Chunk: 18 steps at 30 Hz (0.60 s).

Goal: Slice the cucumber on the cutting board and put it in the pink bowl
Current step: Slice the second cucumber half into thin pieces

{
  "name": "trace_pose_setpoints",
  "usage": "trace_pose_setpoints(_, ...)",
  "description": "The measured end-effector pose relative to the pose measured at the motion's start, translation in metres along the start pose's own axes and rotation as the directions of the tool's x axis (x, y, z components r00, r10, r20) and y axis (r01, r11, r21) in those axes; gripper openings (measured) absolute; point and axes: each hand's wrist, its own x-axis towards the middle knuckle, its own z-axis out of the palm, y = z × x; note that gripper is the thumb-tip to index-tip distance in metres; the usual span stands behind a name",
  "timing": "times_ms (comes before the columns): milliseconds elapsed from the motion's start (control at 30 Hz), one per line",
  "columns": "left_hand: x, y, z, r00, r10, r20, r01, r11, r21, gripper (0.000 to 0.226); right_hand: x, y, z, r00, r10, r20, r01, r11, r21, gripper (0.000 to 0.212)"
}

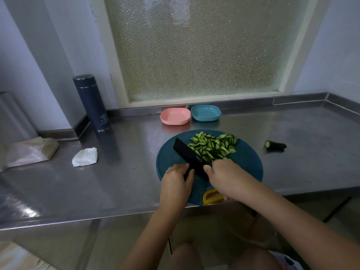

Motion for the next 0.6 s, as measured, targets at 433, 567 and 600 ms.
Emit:
trace_pose_setpoints(433, 0.0, -0.003, 0.005, 0.999, 0.026, -0.019, -0.025, 0.999, 0.022, 0.024, 0.007, -0.009, 0.014, 1.0, -0.013, -0.016, 0.013, 0.999, 0.033, 0.042)
trace_pose_setpoints(567, -0.001, -0.004, 0.004, 0.999, 0.045, -0.027, -0.044, 0.998, 0.035, 0.026, 0.01, -0.009, 0.02, 0.999, -0.015, -0.03, 0.015, 1.0, 0.007, 0.041)
trace_pose_setpoints(600, -0.001, -0.004, 0.004, 0.998, 0.051, -0.028, -0.05, 0.998, 0.04, 0.027, 0.01, -0.007, 0.019, 1.0, -0.014, -0.024, 0.014, 1.0, 0.004, 0.041)
